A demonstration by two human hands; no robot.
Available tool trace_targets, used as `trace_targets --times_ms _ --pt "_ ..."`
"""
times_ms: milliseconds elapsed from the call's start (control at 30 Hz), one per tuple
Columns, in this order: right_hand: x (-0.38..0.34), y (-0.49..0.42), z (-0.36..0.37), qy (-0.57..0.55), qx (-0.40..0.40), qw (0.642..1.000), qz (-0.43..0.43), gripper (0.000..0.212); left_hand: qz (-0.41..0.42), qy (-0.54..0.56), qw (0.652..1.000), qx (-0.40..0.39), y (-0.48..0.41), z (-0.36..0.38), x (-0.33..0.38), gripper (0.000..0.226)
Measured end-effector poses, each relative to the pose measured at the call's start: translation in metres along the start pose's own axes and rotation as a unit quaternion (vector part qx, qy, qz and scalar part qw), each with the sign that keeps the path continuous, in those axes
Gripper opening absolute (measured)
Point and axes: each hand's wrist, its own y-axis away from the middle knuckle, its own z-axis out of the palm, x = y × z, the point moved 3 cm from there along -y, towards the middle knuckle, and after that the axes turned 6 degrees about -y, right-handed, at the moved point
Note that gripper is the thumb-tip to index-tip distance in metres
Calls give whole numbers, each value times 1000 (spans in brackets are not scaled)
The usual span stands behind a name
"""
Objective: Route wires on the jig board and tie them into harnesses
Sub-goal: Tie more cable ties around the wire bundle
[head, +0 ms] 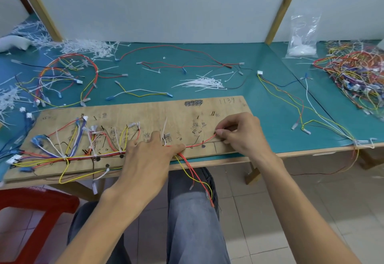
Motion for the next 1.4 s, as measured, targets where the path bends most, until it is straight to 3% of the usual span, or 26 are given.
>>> trace_targets --times_ms 267,633,800,867,1000,1067,1167,1400 --pt "9 -6 -2 -135 -39 990 5 11 7 -5 1000 1 -1 1 0 74" --pt "5 -6 10 14 58 997 -49 12 15 -23 1000 -13 -1 -1 4 78" --pt "15 16 22 89 89 986 -109 34 25 -32 999 -6 -4 -4 7 77" --pt "17 27 26 113 95 980 -132 32 26 -31 999 -8 -4 -4 6 78" --pt "16 82 32 54 218 951 -212 20 30 -30 999 -4 -3 -4 7 75" --pt "19 110 47 84 170 962 -198 24 31 -31 999 2 -3 -3 7 72" --pt "29 126 65 123 54 986 -102 32 33 -32 999 3 -3 -1 7 72" --pt "34 129 67 111 18 987 -113 18 25 -39 999 8 0 -2 7 74"
